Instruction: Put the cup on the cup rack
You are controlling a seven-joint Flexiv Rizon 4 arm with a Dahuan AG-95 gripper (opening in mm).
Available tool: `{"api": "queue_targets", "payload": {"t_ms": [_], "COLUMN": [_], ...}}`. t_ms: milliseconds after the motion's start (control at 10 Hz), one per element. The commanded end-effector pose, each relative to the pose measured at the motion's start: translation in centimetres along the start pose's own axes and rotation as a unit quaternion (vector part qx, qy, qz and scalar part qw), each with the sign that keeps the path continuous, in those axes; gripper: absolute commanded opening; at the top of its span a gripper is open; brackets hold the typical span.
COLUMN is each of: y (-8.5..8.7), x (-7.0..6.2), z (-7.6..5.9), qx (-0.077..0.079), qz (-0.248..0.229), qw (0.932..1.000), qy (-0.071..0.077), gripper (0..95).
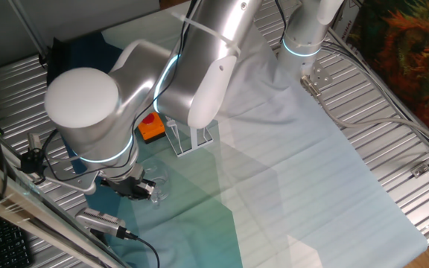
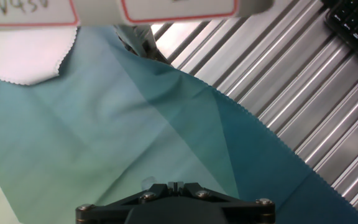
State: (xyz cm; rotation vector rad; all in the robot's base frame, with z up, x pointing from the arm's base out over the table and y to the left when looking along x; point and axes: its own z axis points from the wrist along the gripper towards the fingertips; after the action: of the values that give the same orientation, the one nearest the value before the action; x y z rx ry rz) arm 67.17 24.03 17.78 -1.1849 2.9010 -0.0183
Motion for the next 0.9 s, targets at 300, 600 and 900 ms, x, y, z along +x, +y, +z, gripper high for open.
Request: {"api": "queue_targets", "payload": {"t_ms": [300, 600, 900], "y": [0.0, 0.0, 0.0], "x": [-0.11, -0.11, -0.11], "z": [0.02, 0.02, 0.02], "qx": [-0.002, -0.001, -0.001], "qz": [0.006, 0.005, -0.005], "qw": [1.0, 1.0, 1.0], "qy": [0.002, 0.002, 0.0], "gripper": [0.0, 0.0, 0.0]}}
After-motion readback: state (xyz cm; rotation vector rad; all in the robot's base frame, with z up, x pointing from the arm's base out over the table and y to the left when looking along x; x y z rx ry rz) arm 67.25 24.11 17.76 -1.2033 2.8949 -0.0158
